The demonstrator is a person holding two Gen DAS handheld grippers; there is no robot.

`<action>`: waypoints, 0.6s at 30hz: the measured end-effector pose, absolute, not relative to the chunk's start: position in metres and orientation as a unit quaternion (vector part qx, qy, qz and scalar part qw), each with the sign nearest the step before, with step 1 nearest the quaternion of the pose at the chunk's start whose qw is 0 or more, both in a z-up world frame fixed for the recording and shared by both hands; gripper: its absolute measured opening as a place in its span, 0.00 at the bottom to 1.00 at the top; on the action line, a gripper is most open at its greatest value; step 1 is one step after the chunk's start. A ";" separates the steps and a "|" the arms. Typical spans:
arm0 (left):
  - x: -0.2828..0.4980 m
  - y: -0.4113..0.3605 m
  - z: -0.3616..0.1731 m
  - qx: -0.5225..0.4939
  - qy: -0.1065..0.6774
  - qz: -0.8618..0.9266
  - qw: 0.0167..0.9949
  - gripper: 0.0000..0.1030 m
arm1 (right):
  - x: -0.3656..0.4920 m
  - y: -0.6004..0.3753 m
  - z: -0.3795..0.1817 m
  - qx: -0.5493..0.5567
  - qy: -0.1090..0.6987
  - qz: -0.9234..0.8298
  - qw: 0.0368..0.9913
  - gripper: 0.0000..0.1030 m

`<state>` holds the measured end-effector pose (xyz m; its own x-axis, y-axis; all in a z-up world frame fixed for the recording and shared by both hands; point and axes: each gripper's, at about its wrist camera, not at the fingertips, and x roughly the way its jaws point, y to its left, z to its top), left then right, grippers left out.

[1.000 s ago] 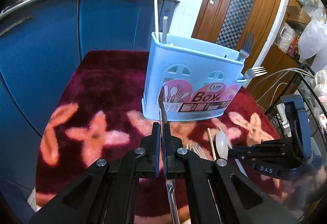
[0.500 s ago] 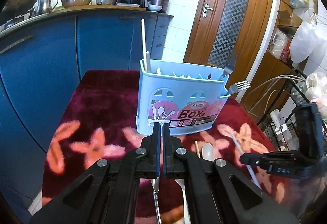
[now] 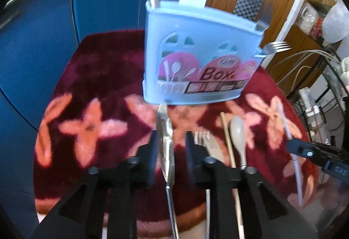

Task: Organize utensils
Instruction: 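Lift the knife with the left gripper while the right gripper grasps a white chopstick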

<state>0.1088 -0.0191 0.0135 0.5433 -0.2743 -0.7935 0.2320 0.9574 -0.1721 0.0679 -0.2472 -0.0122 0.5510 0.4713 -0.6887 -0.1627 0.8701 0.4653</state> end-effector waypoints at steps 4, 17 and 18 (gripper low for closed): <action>0.121 -0.017 0.001 -0.014 0.476 -0.136 0.869 0.25 | 0.068 -0.249 -0.015 0.180 0.437 0.184 0.862 0.06; 0.151 -0.019 -0.022 -0.033 0.527 -0.179 0.830 0.01 | 0.073 -0.251 -0.021 0.185 0.435 0.193 0.860 0.06; 0.150 -0.019 -0.021 -0.034 0.524 -0.179 0.832 0.00 | 0.073 -0.250 -0.020 0.186 0.434 0.194 0.860 0.06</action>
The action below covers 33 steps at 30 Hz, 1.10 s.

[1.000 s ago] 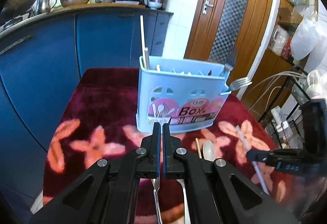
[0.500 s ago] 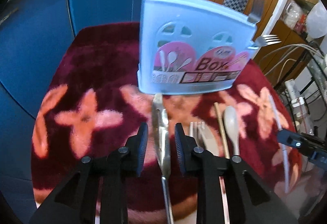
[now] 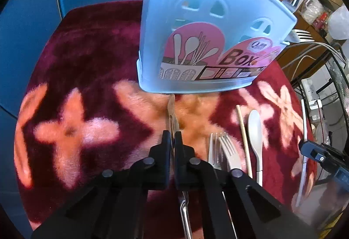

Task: Organize utensils
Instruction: 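Lift the knife with the left gripper while the right gripper grasps a white chopstick, then carry the knife over the holder with the left gripper while the right carries the chopstick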

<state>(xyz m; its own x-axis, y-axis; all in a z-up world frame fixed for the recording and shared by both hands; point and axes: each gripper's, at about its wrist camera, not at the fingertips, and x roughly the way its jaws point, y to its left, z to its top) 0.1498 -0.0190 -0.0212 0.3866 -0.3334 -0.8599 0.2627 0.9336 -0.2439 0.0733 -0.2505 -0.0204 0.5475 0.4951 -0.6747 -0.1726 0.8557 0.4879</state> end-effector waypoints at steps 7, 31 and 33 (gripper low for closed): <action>0.127 -0.011 -0.001 -0.056 0.488 -0.192 0.850 0.00 | 0.069 -0.247 -0.010 0.181 0.413 0.200 0.870 0.06; 0.110 -0.012 0.161 -0.072 0.263 -0.187 0.944 0.00 | 0.060 -0.245 0.055 0.161 0.286 0.187 0.926 0.06; 0.113 -0.013 0.176 -0.072 0.253 -0.188 0.946 0.00 | 0.063 -0.245 0.056 0.159 0.284 0.187 0.927 0.06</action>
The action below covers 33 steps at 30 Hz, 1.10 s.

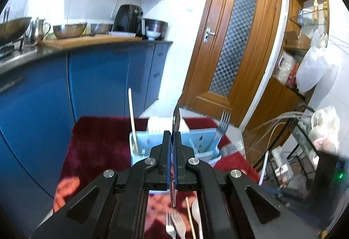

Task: Organize utensils
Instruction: 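Carry the knife over the holder with the left gripper while the right carries the chopstick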

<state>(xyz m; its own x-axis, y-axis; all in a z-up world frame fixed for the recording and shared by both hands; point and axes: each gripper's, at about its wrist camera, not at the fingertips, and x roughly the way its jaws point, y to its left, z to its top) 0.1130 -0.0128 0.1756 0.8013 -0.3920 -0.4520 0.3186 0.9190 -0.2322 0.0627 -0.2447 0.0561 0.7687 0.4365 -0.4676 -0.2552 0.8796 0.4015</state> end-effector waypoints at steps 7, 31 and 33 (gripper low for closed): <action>0.132 -0.012 0.229 -0.072 0.211 -0.165 0.961 0.00 | 0.066 -0.249 0.054 0.162 0.283 0.186 0.927 0.06; 0.196 -0.026 0.147 -0.054 0.258 -0.123 0.957 0.00 | 0.128 -0.239 0.099 0.094 0.182 0.114 0.972 0.06; 0.197 -0.026 0.140 -0.053 0.260 -0.123 0.956 0.00 | 0.139 -0.234 0.103 0.090 0.166 0.108 0.976 0.06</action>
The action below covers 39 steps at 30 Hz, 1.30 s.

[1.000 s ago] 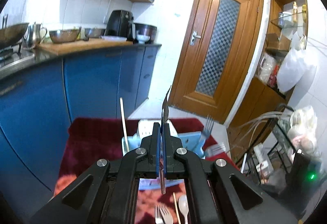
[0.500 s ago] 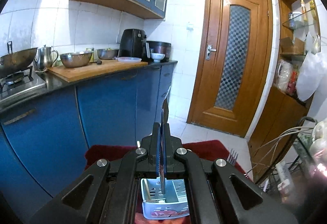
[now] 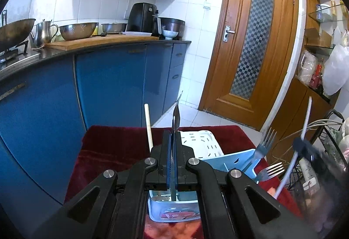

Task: Organize utensils
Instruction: 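Carry the knife over the holder with the left gripper while the right carries the chopstick, then lower both utensils into the holder and open both grippers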

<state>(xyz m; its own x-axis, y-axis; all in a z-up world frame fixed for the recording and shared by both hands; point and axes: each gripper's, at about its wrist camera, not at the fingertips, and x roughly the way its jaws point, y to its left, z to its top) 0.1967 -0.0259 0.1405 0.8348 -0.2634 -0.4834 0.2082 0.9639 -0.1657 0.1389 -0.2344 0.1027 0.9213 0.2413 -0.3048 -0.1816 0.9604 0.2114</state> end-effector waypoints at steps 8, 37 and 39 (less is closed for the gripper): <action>0.199 -0.030 0.123 -0.055 0.265 -0.128 0.954 0.00 | 0.174 -0.218 0.097 0.076 0.135 0.089 0.984 0.06; 0.185 -0.039 0.116 -0.038 0.276 -0.147 0.949 0.31 | 0.170 -0.212 0.062 0.078 0.186 0.123 0.972 0.30; 0.182 -0.038 0.118 -0.040 0.278 -0.150 0.948 0.31 | 0.166 -0.214 0.064 0.085 0.184 0.127 0.971 0.30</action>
<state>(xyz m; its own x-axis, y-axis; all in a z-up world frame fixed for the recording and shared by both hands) 0.1823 -0.0375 0.1177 0.8008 -0.3067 -0.5145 0.2617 0.9518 -0.1600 0.1659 -0.2141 0.0641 0.8997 0.2785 -0.3361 -0.2157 0.9531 0.2125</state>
